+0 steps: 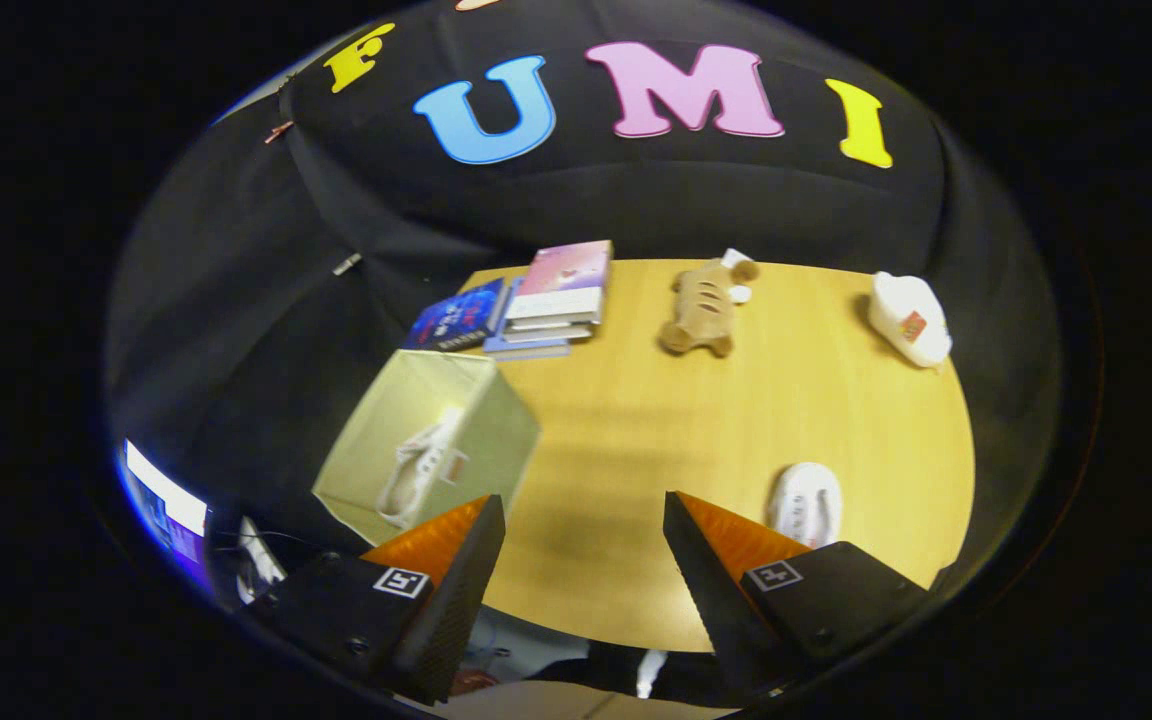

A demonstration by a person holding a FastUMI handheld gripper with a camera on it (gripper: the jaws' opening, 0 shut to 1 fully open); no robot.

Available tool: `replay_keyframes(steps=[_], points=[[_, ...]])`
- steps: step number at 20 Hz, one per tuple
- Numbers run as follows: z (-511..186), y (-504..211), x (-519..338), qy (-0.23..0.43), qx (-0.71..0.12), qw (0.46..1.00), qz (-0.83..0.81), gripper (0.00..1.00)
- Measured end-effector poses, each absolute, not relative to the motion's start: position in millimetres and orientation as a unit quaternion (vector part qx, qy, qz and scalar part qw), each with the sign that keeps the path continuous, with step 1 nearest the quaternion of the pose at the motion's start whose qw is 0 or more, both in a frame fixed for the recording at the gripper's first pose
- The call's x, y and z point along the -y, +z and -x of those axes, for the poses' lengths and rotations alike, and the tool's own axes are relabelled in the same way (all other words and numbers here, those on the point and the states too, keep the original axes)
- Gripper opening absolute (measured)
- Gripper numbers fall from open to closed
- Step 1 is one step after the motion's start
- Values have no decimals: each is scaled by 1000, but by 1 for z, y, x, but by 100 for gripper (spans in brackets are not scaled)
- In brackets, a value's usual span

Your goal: Open the storage box then place both shoes into the box .Put the left shoe in first, then the right shoe, with the right side of both shoes facing outward in a uniform manner.

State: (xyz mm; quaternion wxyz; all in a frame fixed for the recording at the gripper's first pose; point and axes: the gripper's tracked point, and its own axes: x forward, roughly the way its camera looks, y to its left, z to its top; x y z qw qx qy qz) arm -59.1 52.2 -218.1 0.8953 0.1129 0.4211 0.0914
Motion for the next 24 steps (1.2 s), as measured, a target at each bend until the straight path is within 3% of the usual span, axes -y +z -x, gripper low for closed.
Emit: replay_keyframes(steps=[9, 17, 20, 24], points=[[137, -360, 98, -24, -478, 877, -34, 98], [93, -418, 120, -47, -486, 872, -19, 86], [73, -424, 123, -52, -460, 886, -20, 72], [67, -432, 119, -69, -459, 885, -20, 22]])
